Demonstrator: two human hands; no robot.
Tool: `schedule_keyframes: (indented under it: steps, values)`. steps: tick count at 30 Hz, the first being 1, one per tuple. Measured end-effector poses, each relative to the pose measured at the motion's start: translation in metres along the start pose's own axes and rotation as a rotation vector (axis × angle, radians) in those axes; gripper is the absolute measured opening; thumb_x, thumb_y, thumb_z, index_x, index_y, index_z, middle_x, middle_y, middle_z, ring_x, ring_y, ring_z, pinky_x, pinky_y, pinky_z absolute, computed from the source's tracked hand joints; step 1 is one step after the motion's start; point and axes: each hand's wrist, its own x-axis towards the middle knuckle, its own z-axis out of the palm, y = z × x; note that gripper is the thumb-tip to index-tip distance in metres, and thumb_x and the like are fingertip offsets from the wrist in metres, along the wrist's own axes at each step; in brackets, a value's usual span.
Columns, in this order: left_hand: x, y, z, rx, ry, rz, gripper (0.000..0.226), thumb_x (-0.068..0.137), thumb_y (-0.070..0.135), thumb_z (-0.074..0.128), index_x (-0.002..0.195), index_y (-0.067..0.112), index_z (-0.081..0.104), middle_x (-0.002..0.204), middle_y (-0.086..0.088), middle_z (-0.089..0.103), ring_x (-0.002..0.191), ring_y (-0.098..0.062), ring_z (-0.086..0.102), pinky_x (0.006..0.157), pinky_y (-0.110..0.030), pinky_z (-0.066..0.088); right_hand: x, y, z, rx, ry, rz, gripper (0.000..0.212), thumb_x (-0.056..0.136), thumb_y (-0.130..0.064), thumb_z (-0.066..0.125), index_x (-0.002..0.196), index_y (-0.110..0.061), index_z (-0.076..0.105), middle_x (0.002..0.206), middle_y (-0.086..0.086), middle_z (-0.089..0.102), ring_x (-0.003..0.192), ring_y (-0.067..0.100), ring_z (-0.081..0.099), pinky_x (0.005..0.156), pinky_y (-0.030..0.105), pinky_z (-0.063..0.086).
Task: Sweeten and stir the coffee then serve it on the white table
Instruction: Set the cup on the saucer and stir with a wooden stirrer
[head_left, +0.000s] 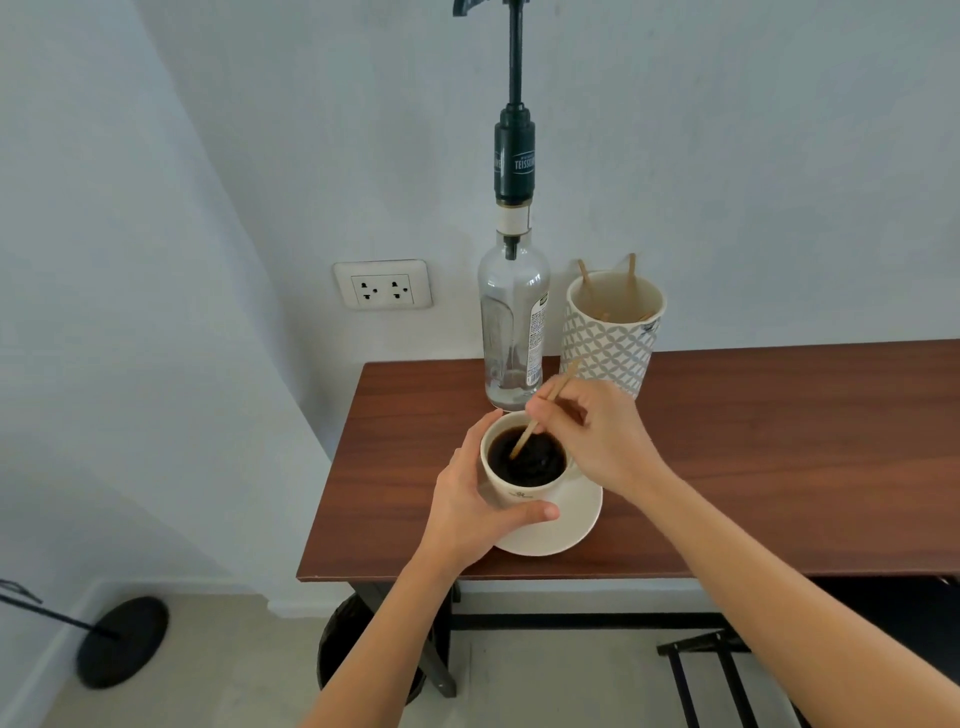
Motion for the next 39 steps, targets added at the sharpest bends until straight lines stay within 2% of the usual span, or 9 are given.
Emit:
schedule_keyframes:
  steps: [5, 9, 11, 15, 18, 21, 26, 32, 39]
  values:
    - [0.000, 0.001, 0.000, 0.003, -0.001, -0.009, 0.096, 0.055, 0.057, 0.092, 0.132, 0.068, 0.036, 0.135, 0.028, 0.060, 0.134, -0.002, 0.052, 0.114, -0.041, 0.046, 0.009, 0.002, -0.027, -0.197, 0.025, 0.035, 0.016, 0.093, -0.020, 0.063, 0.077, -0.017, 0.067, 0.070, -0.004, 0.072, 0.067, 0.007, 0.063, 0.069, 0.009, 0.042]
    - [0.000, 0.000, 0.000, 0.009, 0.002, -0.018, 0.098, 0.054, 0.059, 0.092, 0.133, 0.068, 0.034, 0.136, 0.027, 0.060, 0.134, -0.005, 0.053, 0.114, -0.044, 0.046, -0.002, -0.001, -0.019, -0.020, -0.106, 0.104, 0.015, 0.091, -0.019, 0.065, 0.079, -0.014, 0.072, 0.072, -0.001, 0.074, 0.070, 0.011, 0.067, 0.071, 0.017, 0.049]
    - [-0.001, 0.000, 0.000, 0.003, 0.000, -0.016, 0.099, 0.054, 0.058, 0.092, 0.134, 0.067, 0.035, 0.136, 0.026, 0.061, 0.134, -0.006, 0.054, 0.114, -0.045, 0.046, -0.001, 0.001, -0.004, 0.056, -0.028, 0.080, 0.014, 0.091, -0.017, 0.066, 0.079, -0.012, 0.073, 0.073, 0.003, 0.075, 0.072, 0.013, 0.069, 0.073, 0.022, 0.051]
    - [-0.001, 0.000, -0.001, -0.004, 0.004, -0.018, 0.097, 0.054, 0.058, 0.092, 0.134, 0.067, 0.036, 0.136, 0.027, 0.060, 0.135, -0.005, 0.053, 0.114, -0.045, 0.045, 0.007, 0.008, -0.014, -0.066, 0.105, 0.042, 0.015, 0.091, -0.017, 0.066, 0.080, -0.012, 0.073, 0.076, -0.001, 0.074, 0.079, 0.006, 0.064, 0.067, 0.004, 0.042]
    - [-0.002, 0.000, 0.001, 0.001, -0.008, -0.025, 0.097, 0.054, 0.059, 0.091, 0.132, 0.068, 0.035, 0.135, 0.029, 0.059, 0.134, -0.003, 0.052, 0.115, -0.042, 0.046, -0.001, 0.008, -0.029, -0.156, 0.014, 0.078, 0.016, 0.091, -0.019, 0.066, 0.076, -0.017, 0.071, 0.073, -0.007, 0.073, 0.076, -0.001, 0.063, 0.068, 0.002, 0.040]
    - [-0.001, 0.000, -0.001, 0.003, 0.002, -0.021, 0.099, 0.054, 0.059, 0.091, 0.134, 0.067, 0.034, 0.135, 0.026, 0.061, 0.133, -0.005, 0.054, 0.114, -0.043, 0.046, -0.007, 0.001, -0.015, 0.011, -0.057, 0.090, 0.013, 0.090, -0.015, 0.067, 0.080, -0.012, 0.073, 0.073, -0.002, 0.074, 0.072, 0.005, 0.067, 0.068, 0.005, 0.045]
    - [-0.001, 0.001, 0.000, -0.001, -0.001, -0.007, 0.097, 0.054, 0.060, 0.091, 0.132, 0.068, 0.035, 0.134, 0.028, 0.061, 0.133, -0.002, 0.054, 0.115, -0.043, 0.045, 0.001, 0.005, -0.011, -0.060, 0.130, 0.013, 0.013, 0.091, -0.014, 0.066, 0.081, -0.009, 0.074, 0.077, -0.002, 0.073, 0.079, 0.006, 0.064, 0.067, 0.002, 0.041]
    - [-0.001, 0.000, 0.000, 0.000, 0.002, -0.012, 0.099, 0.054, 0.059, 0.091, 0.134, 0.067, 0.033, 0.136, 0.027, 0.060, 0.133, -0.003, 0.054, 0.114, -0.041, 0.046, -0.007, 0.002, -0.023, 0.020, -0.075, 0.129, 0.012, 0.090, -0.014, 0.067, 0.081, -0.010, 0.074, 0.071, -0.001, 0.075, 0.065, -0.002, 0.066, 0.066, 0.005, 0.045]
    - [-0.001, 0.000, -0.001, -0.004, -0.004, -0.008, 0.098, 0.055, 0.059, 0.091, 0.133, 0.070, 0.033, 0.136, 0.030, 0.058, 0.134, -0.001, 0.052, 0.115, -0.040, 0.044, 0.001, 0.012, -0.017, -0.115, 0.161, 0.093, 0.016, 0.092, -0.022, 0.065, 0.078, -0.017, 0.072, 0.073, -0.006, 0.073, 0.074, 0.001, 0.063, 0.066, 0.005, 0.042]
